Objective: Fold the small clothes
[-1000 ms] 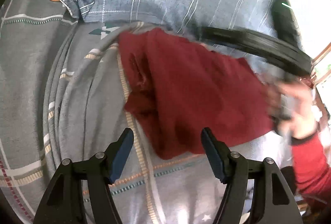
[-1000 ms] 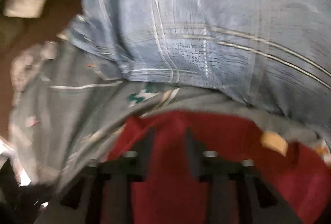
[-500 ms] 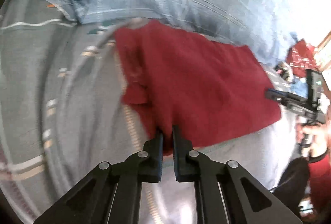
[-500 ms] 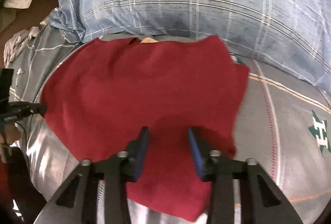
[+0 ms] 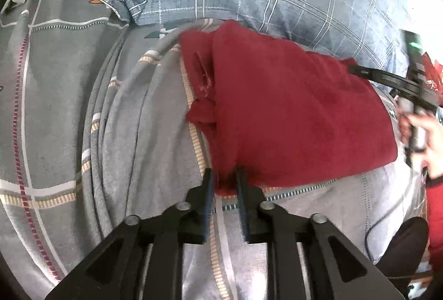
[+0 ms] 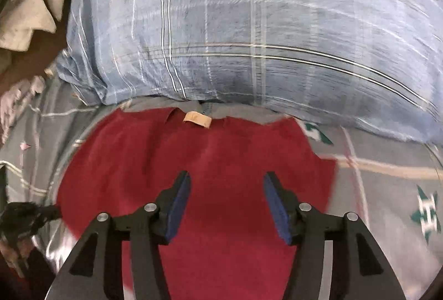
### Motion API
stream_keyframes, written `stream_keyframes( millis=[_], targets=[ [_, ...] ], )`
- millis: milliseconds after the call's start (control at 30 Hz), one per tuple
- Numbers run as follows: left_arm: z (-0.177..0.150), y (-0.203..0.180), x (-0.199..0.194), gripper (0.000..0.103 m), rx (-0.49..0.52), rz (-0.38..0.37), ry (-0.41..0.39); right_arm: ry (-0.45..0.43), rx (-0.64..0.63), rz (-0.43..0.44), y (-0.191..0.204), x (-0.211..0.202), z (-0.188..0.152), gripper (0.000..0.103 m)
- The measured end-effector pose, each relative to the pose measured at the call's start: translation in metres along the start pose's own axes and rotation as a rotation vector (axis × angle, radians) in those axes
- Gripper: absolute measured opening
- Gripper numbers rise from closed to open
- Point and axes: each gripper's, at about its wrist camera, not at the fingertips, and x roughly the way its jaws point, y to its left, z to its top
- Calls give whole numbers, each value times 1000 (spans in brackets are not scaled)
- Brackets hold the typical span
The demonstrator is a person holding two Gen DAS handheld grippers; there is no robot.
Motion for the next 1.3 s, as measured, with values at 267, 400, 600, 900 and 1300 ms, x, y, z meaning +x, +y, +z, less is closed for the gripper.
stream_keyframes(
  millis=[267,400,600,900,1300],
  targets=[
    [17,-1,-28,55,-39,21,-90,8,135,-130,-31,38,13,61],
    [34,-10,-30,64,-81,44,-145,-9,61,-21,9,10,9,62],
    [43,-23,0,64,-79,119,-143,-6,-97,104,88,13,15,59],
    [45,-19,36,66,-81,161,-109,39,-166,172,152,65,21,48],
    [50,3,45,68,-118,107,-96,82,-140,162,179,115,47,48]
  ],
)
